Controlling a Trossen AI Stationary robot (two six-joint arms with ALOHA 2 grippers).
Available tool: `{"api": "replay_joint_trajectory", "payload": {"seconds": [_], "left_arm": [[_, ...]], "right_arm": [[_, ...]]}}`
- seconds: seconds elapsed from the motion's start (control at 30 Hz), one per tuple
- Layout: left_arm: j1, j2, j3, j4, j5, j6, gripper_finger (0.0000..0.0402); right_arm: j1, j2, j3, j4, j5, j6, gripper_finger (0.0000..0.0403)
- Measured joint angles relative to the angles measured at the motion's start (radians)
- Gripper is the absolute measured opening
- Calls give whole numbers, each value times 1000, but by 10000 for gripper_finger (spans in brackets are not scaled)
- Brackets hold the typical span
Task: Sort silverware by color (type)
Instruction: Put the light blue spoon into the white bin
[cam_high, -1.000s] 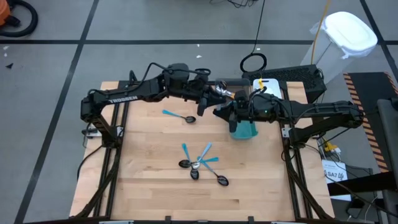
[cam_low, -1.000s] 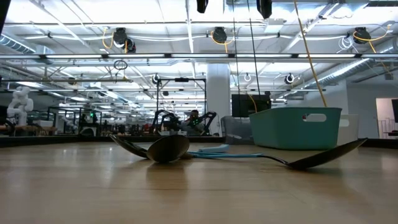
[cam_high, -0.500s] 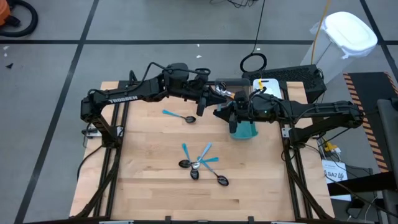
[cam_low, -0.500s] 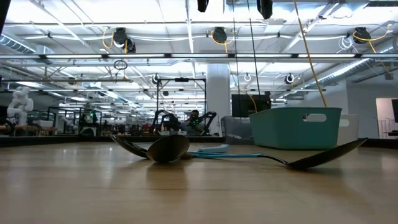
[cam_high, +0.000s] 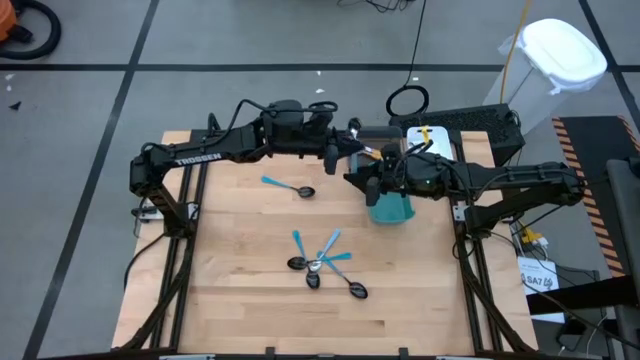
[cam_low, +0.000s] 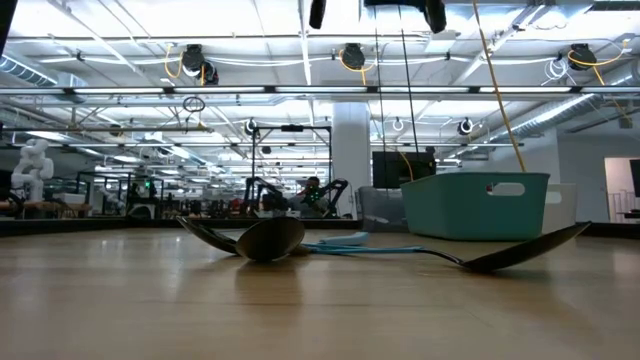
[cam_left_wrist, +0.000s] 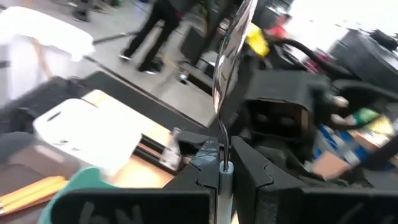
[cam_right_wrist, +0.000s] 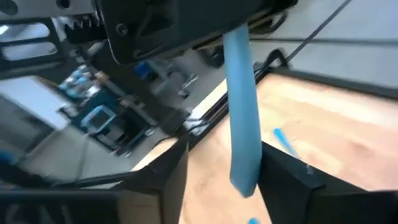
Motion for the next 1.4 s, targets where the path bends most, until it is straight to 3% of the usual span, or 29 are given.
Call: {"api": "replay_joint_trajectory", "payload": {"seconds": [0.3,0.47,0.63,0.97,1.13,1.4], "left_arm": [[-1,0,0,-1,-173,-38,17],[3,0,0,-5,-301,-43,17],[6,0,0,0,-390,-51,16],[3,0,0,5,-478,-95,16],[-3,0,0,38,-490,-102,16],[-12,0,0,45,-527,-109,16]], "right_arm": [[54,34,180,-350,304,-150,205],[52,74,283,-402,403,-298,205],[42,118,296,-405,500,-363,205],[-4,205,296,-382,516,-369,206],[-51,226,296,-350,420,-369,203],[-76,230,295,-328,416,-379,173]]}}
